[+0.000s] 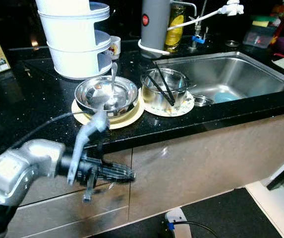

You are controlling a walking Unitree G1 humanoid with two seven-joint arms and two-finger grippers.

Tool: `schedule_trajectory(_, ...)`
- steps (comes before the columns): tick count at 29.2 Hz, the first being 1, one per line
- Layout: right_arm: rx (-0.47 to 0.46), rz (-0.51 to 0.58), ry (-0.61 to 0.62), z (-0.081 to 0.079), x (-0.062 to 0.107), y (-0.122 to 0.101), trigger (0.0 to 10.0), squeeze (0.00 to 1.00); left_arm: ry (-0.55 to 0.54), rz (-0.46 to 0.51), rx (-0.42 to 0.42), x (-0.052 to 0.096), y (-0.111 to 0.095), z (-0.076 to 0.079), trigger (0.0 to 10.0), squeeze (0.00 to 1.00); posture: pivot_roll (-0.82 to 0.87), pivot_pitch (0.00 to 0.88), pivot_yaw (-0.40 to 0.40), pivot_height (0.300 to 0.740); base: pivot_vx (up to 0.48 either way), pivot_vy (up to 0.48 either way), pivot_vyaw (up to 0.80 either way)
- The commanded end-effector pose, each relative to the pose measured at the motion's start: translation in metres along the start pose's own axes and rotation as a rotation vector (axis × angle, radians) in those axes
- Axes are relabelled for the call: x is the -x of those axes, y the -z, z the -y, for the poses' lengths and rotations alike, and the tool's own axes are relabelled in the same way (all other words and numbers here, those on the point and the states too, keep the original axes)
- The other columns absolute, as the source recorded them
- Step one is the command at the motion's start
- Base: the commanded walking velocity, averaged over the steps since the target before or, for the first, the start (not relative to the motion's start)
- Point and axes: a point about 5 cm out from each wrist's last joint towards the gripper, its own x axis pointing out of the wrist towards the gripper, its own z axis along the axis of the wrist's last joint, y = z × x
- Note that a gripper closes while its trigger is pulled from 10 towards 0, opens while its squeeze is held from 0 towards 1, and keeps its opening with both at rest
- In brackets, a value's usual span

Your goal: Kitchen organization

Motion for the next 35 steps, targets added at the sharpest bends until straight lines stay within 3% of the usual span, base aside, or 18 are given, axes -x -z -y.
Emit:
schedule_trajectory(1, -0.007, -0.027, -0.004, -0.002, 0.002, 0.007, 10.0, 0.0, -0.054, -0.116, -0.006, -0.008, 0.017, 0.001, 0.0, 0.0, 0.03, 0.165, -0.019, 0.74, 0.0, 0.0, 0.0)
schedule_trajectory(4, -0.007, -0.028, -0.005, -0.002, 0.002, 0.007, 10.0, 0.0, -0.117, -0.19, 0.044, -0.016, 0.035, 0.001, 0.0, 0.0, 0.03, 0.17, -0.017, 0.74, 0.0, 0.0, 0.0)
schedule_trajectory(6, -0.004, -0.033, -0.006, -0.002, 0.002, 0.007, 10.0, 0.0, -0.165, -0.28, 0.034, -0.019, 0.051, -0.001, 0.0, 0.0, 0.04, 0.171, -0.016, 0.74, 0.0, 0.0, 0.0)
schedule_trajectory(7, -0.004, -0.033, -0.006, -0.002, 0.002, 0.007, 10.0, 0.0, -0.165, -0.28, 0.034, -0.019, 0.051, -0.001, 0.0, 0.0, 0.04, 0.171, -0.016, 0.74, 0.0, 0.0, 0.0)
schedule_trajectory(9, 0.003, -0.046, -0.004, -0.002, 0.002, 0.008, 10.0, 0.0, -0.203, -0.393, 0.013, -0.023, 0.072, -0.002, 0.0, 0.0, 0.03, 0.174, -0.014, 0.74, 0.0, 0.0, 0.0)
schedule_trajectory(13, 0.013, -0.053, 0.004, -0.002, 0.002, 0.009, 10.0, 0.0, -0.238, -0.534, 0.038, -0.039, 0.116, 0.007, 0.0, 0.0, 0.03, 0.177, -0.009, 0.74, 0.0, 0.0, 0.0)
schedule_trajectory(15, 0.012, -0.052, 0.005, -0.002, 0.002, 0.009, 10.0, 0.0, -0.245, -0.56, 0.043, -0.042, 0.125, 0.011, 0.0, 0.0, 0.03, 0.177, -0.009, 0.74, 0.0, 0.0, 0.0)
schedule_trajectory(17, 0.013, -0.048, 0.005, -0.001, 0.002, 0.008, 10.0, 0.0, -0.253, -0.608, 0.065, -0.052, 0.148, 0.023, 0.0, 0.0, 0.02, 0.179, -0.008, 0.74, 0.0, 0.0, 0.0)
schedule_trajectory(24, 0.04, -0.034, -0.026, -0.002, 0.001, 0.005, 10.0, 0.0, -0.298, -0.633, 0.001, -0.067, 0.176, 0.027, 0.0, 0.0, 0.02, 0.186, -0.035, 0.74, 0.0, 0.0, 0.0)
schedule_trajectory(26, 0.082, -0.007, -0.066, -0.005, -0.002, -0.004, 10.0, 0.0, -0.344, -0.646, -0.065, -0.074, 0.194, 0.026, 0.0, 0.0, 0.01, 0.188, -0.044, 0.74, 0.0, 0.0, 0.0)
schedule_trajectory(31, 0.106, 0.053, -0.122, -0.008, -0.008, -0.02, 10.0, 0.0, -0.505, -0.588, -0.105, -0.078, 0.205, 0.017, 0.0, 0.0, 0.01, 0.188, -0.05, 0.74, 0.0, 0.0, 0.0)
schedule_trajectory(33, 0.11, 0.088, -0.173, -0.011, -0.01, -0.029, 10.0, 0.0, -0.554, -0.524, -0.084, -0.081, 0.206, 0.014, 0.0, 0.0, 0.0, 0.188, -0.06, 0.74, 0.0, 0.0, 0.0)
schedule_trajectory(34, 0.126, 0.109, -0.218, -0.015, -0.011, -0.034, 10.0, 0.02, -0.563, -0.49, -0.076, -0.083, 0.205, 0.013, 0.0, 0.0, 0.0, 0.188, -0.06, 0.74, 0.0, 0.0, 0.0)
schedule_trajectory(35, 0.162, 0.126, -0.283, -0.021, -0.012, -0.039, 10.0, 0.4, -0.565, -0.481, -0.091, -0.084, 0.205, 0.012, 0.0, 0.0, 0.0, 0.188, -0.06, 0.74, 0.0, 0.0, 0.0)
